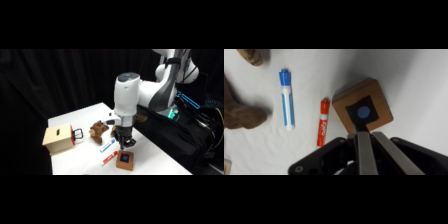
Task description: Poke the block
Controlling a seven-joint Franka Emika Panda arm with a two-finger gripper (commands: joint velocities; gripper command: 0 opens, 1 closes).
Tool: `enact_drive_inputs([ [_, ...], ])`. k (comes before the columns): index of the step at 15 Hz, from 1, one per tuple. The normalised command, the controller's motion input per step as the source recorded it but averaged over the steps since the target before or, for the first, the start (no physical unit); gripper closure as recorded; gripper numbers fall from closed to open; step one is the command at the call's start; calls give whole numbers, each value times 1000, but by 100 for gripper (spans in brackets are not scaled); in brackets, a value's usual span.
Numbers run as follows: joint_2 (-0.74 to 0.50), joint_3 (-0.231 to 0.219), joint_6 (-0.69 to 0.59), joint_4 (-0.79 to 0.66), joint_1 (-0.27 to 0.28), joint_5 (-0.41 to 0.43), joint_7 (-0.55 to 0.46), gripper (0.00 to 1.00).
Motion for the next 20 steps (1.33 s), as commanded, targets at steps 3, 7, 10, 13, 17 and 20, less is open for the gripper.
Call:
enact_drive_inputs([
  [3,204,-21,226,63,88,-162,137,100],
  [7,182,-47,186,88,91,-138,124,100],
  [10,155,-64,150,99,89,-118,109,100],
  [13,47,-78,93,56,80,-110,107,100],
  [17,-109,-89,-32,-2,79,-110,130,100],
  [20,-292,-114,-249,-55,84,-135,172,100],
])
